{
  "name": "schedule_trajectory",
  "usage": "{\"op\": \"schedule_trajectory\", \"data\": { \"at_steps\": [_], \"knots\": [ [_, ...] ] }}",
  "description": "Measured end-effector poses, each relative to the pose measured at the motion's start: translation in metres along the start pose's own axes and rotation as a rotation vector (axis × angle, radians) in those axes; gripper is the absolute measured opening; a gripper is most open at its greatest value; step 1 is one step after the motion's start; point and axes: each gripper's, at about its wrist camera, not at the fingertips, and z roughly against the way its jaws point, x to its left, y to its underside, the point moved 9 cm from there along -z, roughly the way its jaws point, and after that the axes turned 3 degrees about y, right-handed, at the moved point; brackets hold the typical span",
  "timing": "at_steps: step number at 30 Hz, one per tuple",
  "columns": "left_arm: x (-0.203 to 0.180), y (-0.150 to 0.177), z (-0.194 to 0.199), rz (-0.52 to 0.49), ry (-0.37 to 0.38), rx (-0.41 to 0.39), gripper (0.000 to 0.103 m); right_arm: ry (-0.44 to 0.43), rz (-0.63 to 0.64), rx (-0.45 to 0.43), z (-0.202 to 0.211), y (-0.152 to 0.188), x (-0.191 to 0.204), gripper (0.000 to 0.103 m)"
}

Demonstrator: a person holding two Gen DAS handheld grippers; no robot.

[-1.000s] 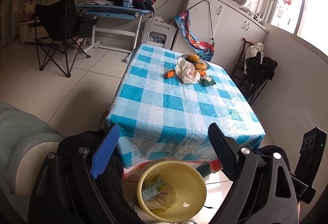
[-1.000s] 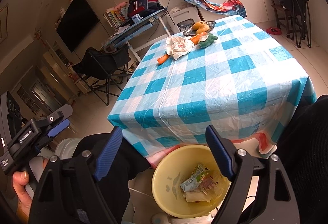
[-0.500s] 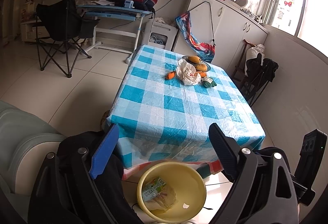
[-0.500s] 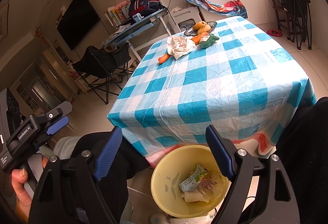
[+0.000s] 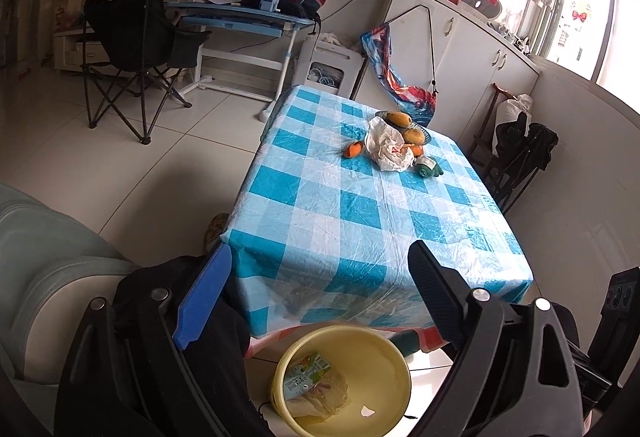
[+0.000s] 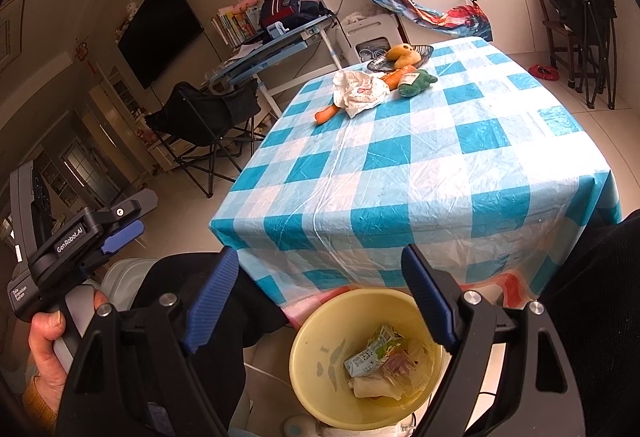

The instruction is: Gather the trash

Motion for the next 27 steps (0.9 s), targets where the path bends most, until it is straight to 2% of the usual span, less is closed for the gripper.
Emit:
{"op": "schedule_trajectory", "data": {
  "at_steps": [15,27],
  "knots": [
    [-0.004,-0.028,-0.054,-0.021,-0.015,0.022,0.086,0.017,0.037,-0.002,-0.041,-0.054,-0.022,0.080],
    [-0.018,-0.063,-0.132,-0.081,-0.004,0.073,0.086,0.083,0.021,-0.004,-0.092,-0.125,-0.053,0.080]
  ]
}}
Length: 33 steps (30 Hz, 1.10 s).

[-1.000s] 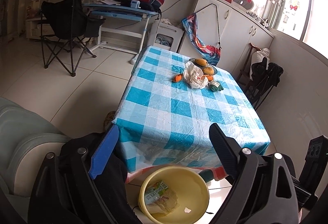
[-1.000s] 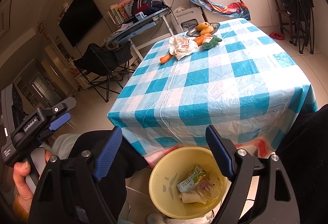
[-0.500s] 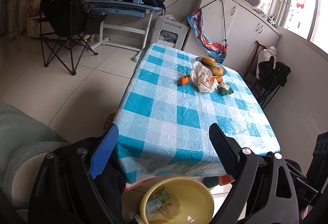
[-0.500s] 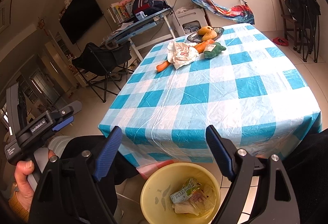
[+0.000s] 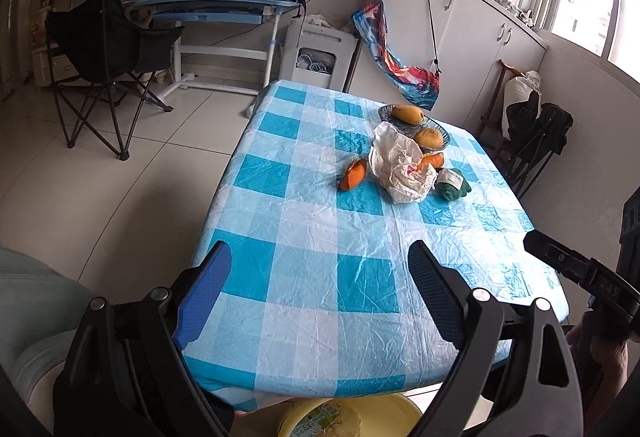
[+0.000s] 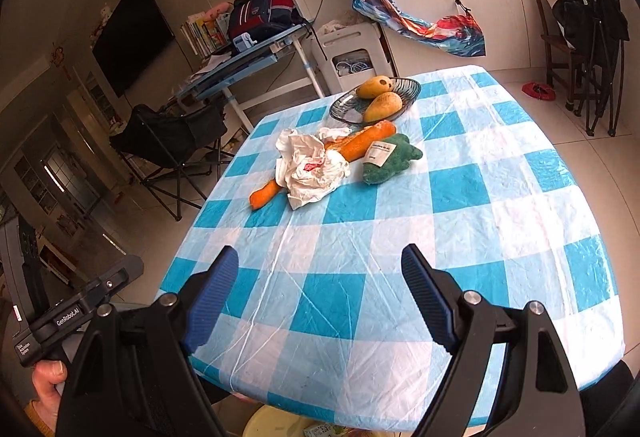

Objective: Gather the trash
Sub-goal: 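Grasp an orange sweet potato with the left gripper while the right gripper grasps an orange carrot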

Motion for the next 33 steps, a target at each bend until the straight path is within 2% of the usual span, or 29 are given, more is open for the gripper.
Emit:
{"op": "schedule_trajectory", "data": {
  "at_steps": [6,11,22,25,27,33],
  "knots": [
    [-0.007,-0.022,-0.045,-0.031,0.001,0.029,0.086,0.012,0.081,0.016,-0.033,-0.033,0.001,0.080],
    [-0.012,-0.037,-0.078,-0.049,0.005,0.052,0.086,0.047,0.077,0.021,-0.064,-0.064,-0.012,0.080],
    [-0.022,-0.052,-0.147,-0.124,-0.016,0.130,0.086,0.090,0.058,0.126,-0.126,-0.085,-0.036,0.078],
    [-0.028,-0.057,-0.160,-0.152,-0.021,0.142,0.083,0.053,0.034,0.173,-0.138,-0.086,-0.035,0.077],
    [-0.032,-0.058,-0.170,-0.174,-0.021,0.157,0.080,0.035,0.023,0.199,-0.146,-0.087,-0.032,0.073],
    [-0.044,-0.052,-0.191,-0.214,-0.006,0.208,0.067,0.069,-0.012,0.259,-0.170,-0.089,-0.027,0.061]
  ]
}}
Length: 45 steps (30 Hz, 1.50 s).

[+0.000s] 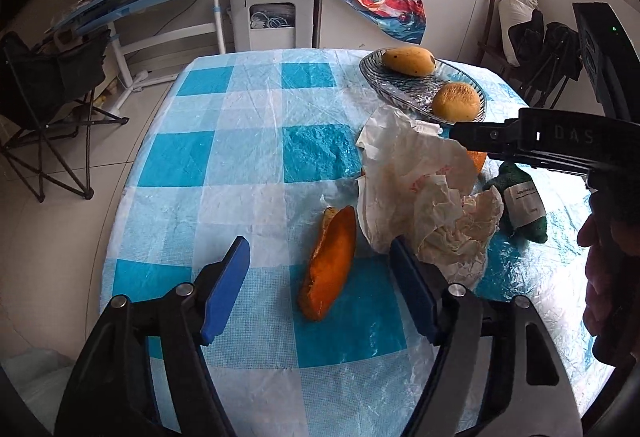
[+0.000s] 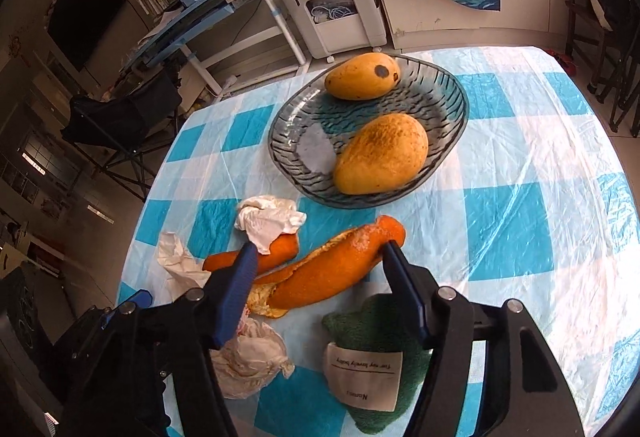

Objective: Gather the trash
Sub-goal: 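Grasp an orange sweet potato with the left gripper while the right gripper grasps an orange carrot, then lift the sweet potato with the left gripper while the right gripper lifts the carrot, then carry the sweet potato with the left gripper while the right gripper carries the carrot to the basin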

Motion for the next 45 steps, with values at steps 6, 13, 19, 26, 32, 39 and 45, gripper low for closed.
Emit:
{"op": "schedule_trajectory", "data": {
  "at_steps": [6,13,19,26,32,39,45],
  "knots": [
    [-0.001,0.003,-0.001,-0.007,0.030,0.013,0.029,-0.009,0.014,0.015,-0.006,0.005,0.002,0.027],
    [0.018,0.025,0.019,0.056,0.063,0.018,0.018,-0.133,-0.111,-0.087,0.025,-0.003,-0.010,0.017],
    [0.030,0.042,0.040,0.121,0.093,0.010,0.017,-0.243,-0.157,-0.231,0.077,-0.013,-0.007,0.017],
    [0.029,0.057,0.059,0.159,0.125,-0.013,0.017,-0.280,-0.121,-0.288,0.123,0.004,0.002,0.017],
    [0.024,0.071,0.084,0.181,0.135,-0.041,0.017,-0.299,-0.106,-0.286,0.144,0.042,0.006,0.016],
    [0.017,0.088,0.115,0.205,0.141,-0.075,0.017,-0.324,-0.091,-0.277,0.161,0.083,0.019,0.016],
    [0.006,0.102,0.141,0.187,0.144,-0.098,0.017,-0.344,-0.070,-0.272,0.174,0.111,0.035,0.016]
  ]
}}
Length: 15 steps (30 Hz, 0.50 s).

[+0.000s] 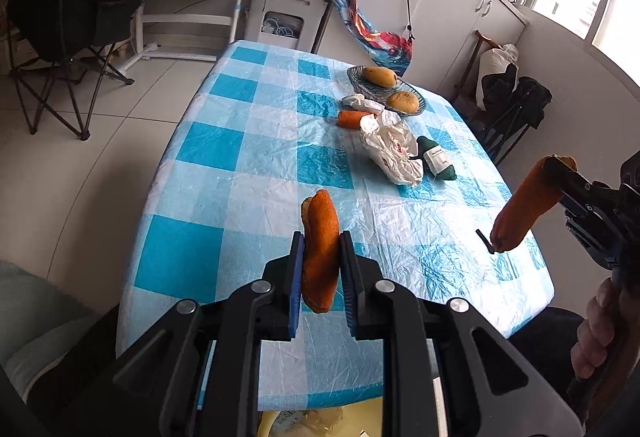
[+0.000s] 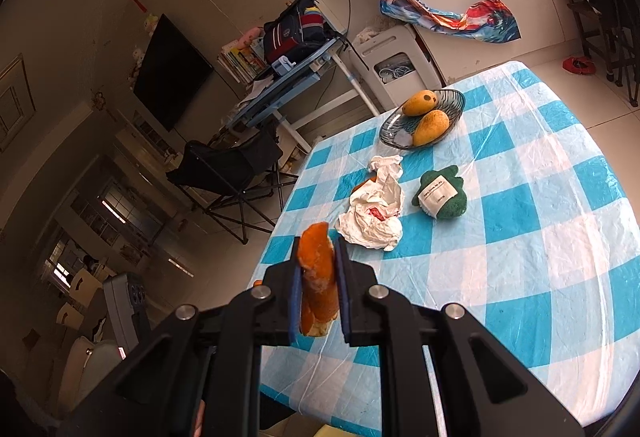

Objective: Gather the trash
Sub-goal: 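Carry the sweet potato with the left gripper while the right gripper carries the carrot to the basin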

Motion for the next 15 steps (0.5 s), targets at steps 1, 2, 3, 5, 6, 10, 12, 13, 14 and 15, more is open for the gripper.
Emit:
{"op": "schedule_trajectory", "data": {
  "at_steps": [1,2,3,5,6,10,12,13,14,15],
  "knots": [
    [-0.002,0.002,0.004,-0.004,0.001,-0.004,0.017,-0.004,0.001,0.002,0.002,0.004,0.003,0.016],
    [-0.003,0.003,0.009,-0.009,0.003,-0.008,0.017,-0.006,0.004,0.004,0.005,0.009,0.006,0.016],
    [-0.005,0.005,0.013,-0.011,0.004,-0.012,0.017,-0.006,0.007,0.005,0.008,0.013,0.008,0.016],
    [-0.006,0.009,0.021,-0.012,0.008,-0.019,0.017,-0.012,0.004,0.008,0.013,0.021,0.012,0.016],
    [-0.007,0.012,0.024,-0.011,0.010,-0.021,0.017,-0.014,0.003,0.010,0.015,0.024,0.014,0.016],
    [-0.007,0.022,0.035,-0.010,0.012,-0.023,0.017,-0.020,0.002,0.023,0.022,0.041,0.021,0.016],
    [-0.007,0.028,0.041,-0.009,0.011,-0.023,0.017,-0.023,0.004,0.033,0.024,0.051,0.024,0.016],
    [-0.007,0.031,0.043,-0.010,0.010,-0.023,0.017,-0.024,0.003,0.039,0.024,0.056,0.025,0.016],
    [-0.007,0.036,0.046,-0.008,0.011,-0.023,0.017,-0.025,0.002,0.046,0.024,0.061,0.026,0.016],
    [-0.007,0.039,0.049,-0.006,0.011,-0.023,0.017,-0.025,0.001,0.053,0.024,0.067,0.027,0.016]
  ]
}}
